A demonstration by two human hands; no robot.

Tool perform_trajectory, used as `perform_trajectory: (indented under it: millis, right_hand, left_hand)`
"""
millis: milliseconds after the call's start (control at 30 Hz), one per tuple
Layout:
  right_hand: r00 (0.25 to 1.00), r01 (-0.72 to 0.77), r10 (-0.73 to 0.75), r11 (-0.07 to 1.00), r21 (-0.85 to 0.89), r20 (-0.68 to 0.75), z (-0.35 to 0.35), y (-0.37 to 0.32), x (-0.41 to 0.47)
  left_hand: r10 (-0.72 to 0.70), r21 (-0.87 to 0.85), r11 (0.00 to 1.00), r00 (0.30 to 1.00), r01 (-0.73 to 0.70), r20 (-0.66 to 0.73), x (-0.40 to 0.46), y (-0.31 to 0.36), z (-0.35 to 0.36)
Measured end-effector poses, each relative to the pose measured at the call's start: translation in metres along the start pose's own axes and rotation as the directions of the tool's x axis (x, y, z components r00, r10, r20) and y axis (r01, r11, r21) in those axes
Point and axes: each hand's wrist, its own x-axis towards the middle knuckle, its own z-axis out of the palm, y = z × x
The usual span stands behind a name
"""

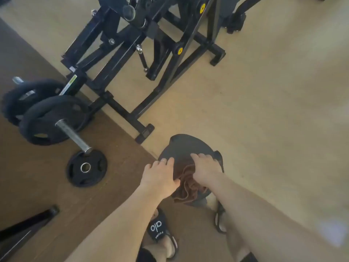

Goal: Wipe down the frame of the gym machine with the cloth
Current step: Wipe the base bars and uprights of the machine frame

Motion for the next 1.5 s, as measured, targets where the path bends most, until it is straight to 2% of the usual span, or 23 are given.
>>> perform_trajectory:
  millis: [100,233,267,367,500,700,800,867,1000,1100,1233,1267,1333,1400,1500]
  right_hand:
    - [0.999,0.042,-0.042,0.991,-0.128,0.004,0.020,0.018,0.028]
    - [0.996,0.088,-0.086,0.982,-0.167,0.020,0.033,0.035,0.048]
    - [0.994,0.108,-0.103,0.986,-0.124,0.044,0.032,0.037,0.051]
    - [0.982,0.097,-0.118,0.985,0.144,0.146,0.021,0.045,0.053]
    - [0.965,0.076,-0.168,0.913,0.400,0.202,-0.023,0.042,0.023]
    - [0.926,0.128,-0.270,0.881,0.455,0.262,-0.122,0.025,-0.055]
    - [0.934,0.186,-0.296,0.880,0.436,0.198,-0.167,0.020,-0.093]
    - [0.946,0.246,-0.305,0.896,0.369,0.108,-0.195,0.016,-0.116]
    - [0.938,0.344,-0.344,0.901,0.264,-0.046,-0.243,0.016,-0.148]
    - [0.912,0.410,-0.380,0.864,0.291,-0.158,-0.273,0.032,-0.163]
    - [0.885,0.448,-0.343,0.809,0.381,-0.314,-0.301,0.063,-0.167]
    - [0.894,0.434,-0.316,0.785,0.442,-0.317,-0.305,0.071,-0.167]
    - [0.920,0.391,-0.311,0.727,0.565,-0.237,-0.310,0.083,-0.171]
    - [0.920,0.385,-0.341,0.691,0.611,-0.193,-0.313,0.089,-0.176]
    - [0.911,0.411,-0.286,0.682,0.605,-0.297,-0.316,0.090,-0.182]
  left_hand:
    - [-0.028,-0.033,0.999,0.997,0.030,0.067,0.035,0.009,0.026]
    - [-0.035,-0.079,0.996,0.991,0.045,0.127,0.064,0.022,0.053]
    - [-0.030,-0.080,0.996,0.990,0.042,0.137,0.067,0.024,0.055]
    - [-0.016,-0.145,0.989,0.992,0.035,0.129,0.068,0.030,0.055]
    - [-0.002,-0.229,0.973,0.998,0.014,0.056,0.042,0.041,0.022]
    - [0.011,-0.243,0.970,1.000,-0.005,0.022,-0.025,0.057,-0.073]
    - [-0.021,-0.308,0.951,0.999,0.032,0.042,-0.057,0.064,-0.119]
    - [-0.035,-0.331,0.943,0.999,0.034,0.002,-0.075,0.069,-0.150]
    - [-0.045,-0.172,0.985,0.991,0.023,-0.129,-0.104,0.096,-0.215]
    - [-0.037,-0.048,0.999,0.969,0.026,-0.245,-0.123,0.118,-0.257]
    - [-0.025,-0.033,0.999,0.916,0.013,-0.400,-0.139,0.142,-0.295]
    - [-0.022,-0.049,0.999,0.904,0.001,-0.426,-0.142,0.148,-0.302]
    - [-0.029,-0.124,0.992,0.887,-0.032,-0.460,-0.144,0.159,-0.312]
    - [-0.030,-0.211,0.974,0.877,-0.082,-0.479,-0.146,0.170,-0.319]
    - [-0.011,-0.251,0.959,0.866,-0.132,-0.499,-0.151,0.188,-0.330]
